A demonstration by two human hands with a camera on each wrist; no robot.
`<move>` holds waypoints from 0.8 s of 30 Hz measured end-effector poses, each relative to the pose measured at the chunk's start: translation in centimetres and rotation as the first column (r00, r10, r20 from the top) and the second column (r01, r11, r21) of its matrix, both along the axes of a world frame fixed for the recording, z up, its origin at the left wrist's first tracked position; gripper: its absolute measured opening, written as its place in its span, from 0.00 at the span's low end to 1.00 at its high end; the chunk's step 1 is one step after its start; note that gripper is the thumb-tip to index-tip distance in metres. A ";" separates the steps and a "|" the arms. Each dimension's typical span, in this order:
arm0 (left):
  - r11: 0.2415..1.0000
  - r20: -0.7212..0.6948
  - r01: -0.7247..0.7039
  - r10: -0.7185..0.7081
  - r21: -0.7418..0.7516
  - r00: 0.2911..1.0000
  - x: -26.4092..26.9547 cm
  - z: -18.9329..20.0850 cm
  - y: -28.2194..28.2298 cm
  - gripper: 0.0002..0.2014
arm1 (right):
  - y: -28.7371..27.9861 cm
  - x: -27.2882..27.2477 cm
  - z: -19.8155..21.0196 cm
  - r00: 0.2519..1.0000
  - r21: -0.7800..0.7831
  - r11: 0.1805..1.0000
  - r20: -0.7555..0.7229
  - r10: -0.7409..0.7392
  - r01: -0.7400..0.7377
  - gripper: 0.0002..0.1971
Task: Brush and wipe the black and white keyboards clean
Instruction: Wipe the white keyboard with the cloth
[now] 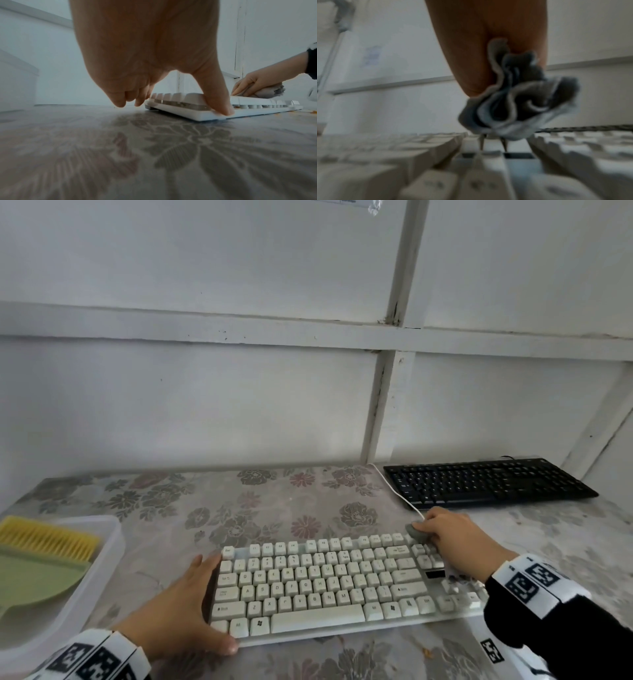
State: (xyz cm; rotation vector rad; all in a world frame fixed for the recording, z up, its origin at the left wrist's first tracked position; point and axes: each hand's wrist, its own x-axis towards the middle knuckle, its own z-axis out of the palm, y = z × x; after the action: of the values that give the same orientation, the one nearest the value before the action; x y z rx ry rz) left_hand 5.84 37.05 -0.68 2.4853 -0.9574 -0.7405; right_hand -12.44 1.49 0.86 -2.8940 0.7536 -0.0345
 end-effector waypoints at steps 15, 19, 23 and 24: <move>0.997 -0.091 0.023 -0.030 -0.076 0.995 0.5 -0.7 0.0 0.66 | 4.0 1.6 -0.2 0.985 0.048 0.983 0.024 0.174 -0.175 0.14; 0.997 -0.098 0.028 -0.035 -0.065 0.995 0.4 -0.5 -0.1 0.65 | 0.9 -0.7 0.3 0.998 0.013 0.998 0.006 0.055 -0.055 0.22; 0.998 -0.100 0.027 -0.033 -0.058 0.994 0.2 -0.2 -0.2 0.64 | -1.0 -0.8 0.7 0.997 0.062 0.995 0.009 -0.078 0.077 0.16; 0.999 -0.098 0.023 -0.028 -0.045 0.995 0.2 -0.2 -0.2 0.65 | -1.1 -0.5 0.7 0.997 0.068 0.995 0.023 -0.068 0.066 0.13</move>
State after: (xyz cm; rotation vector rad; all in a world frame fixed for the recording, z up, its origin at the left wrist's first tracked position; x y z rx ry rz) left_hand 6.03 36.85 -0.85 2.3796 -0.9610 -0.8327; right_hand -12.91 0.41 1.56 -2.7992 0.8314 -0.0520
